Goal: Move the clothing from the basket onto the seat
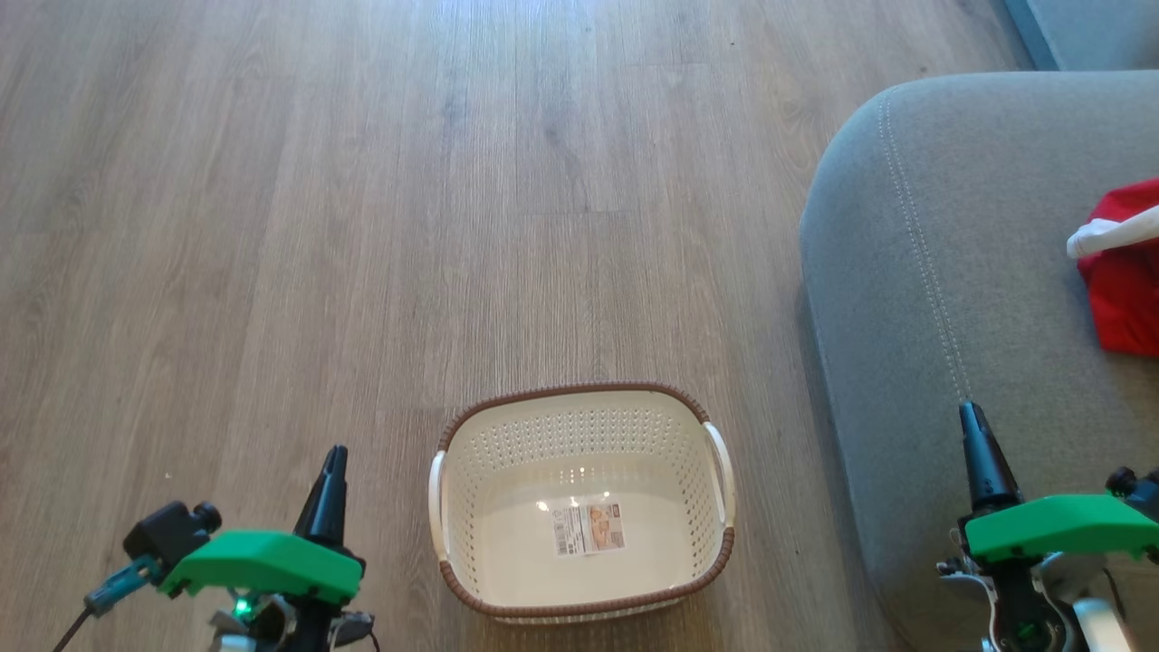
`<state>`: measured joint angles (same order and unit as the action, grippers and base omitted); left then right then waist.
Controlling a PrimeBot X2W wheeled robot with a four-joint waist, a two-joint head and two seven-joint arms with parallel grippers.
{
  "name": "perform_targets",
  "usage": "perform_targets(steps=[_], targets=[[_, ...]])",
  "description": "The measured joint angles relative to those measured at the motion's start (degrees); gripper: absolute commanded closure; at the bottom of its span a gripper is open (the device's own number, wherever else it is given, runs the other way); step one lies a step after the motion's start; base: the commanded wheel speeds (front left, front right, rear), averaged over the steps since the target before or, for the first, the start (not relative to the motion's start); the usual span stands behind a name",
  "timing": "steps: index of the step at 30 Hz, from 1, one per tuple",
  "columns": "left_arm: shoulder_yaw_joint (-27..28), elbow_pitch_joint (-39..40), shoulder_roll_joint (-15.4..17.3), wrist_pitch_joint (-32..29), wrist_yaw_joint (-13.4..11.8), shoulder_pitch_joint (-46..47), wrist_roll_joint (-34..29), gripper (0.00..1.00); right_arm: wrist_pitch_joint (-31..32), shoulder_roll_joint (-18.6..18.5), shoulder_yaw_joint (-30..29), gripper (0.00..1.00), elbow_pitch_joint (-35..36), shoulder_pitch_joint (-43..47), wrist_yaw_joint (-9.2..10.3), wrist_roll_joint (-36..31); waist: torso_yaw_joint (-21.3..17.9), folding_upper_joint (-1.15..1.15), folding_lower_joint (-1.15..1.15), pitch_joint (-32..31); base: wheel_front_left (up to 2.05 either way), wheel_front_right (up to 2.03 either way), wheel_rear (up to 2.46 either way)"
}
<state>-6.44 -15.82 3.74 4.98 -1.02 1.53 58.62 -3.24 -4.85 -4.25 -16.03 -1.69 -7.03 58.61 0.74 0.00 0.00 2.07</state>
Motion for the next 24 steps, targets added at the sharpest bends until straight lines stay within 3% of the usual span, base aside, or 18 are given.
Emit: perform_targets(steps=[24], targets=[[3.33,0.01,0.02,-3.97,3.38,0.78,14.78,1.00,3.85,0.94,-1.34,1.00,0.00,-0.16,0.00,13.89,-0.31,0.00,0.00,-0.80,0.00,0.00,0.00]])
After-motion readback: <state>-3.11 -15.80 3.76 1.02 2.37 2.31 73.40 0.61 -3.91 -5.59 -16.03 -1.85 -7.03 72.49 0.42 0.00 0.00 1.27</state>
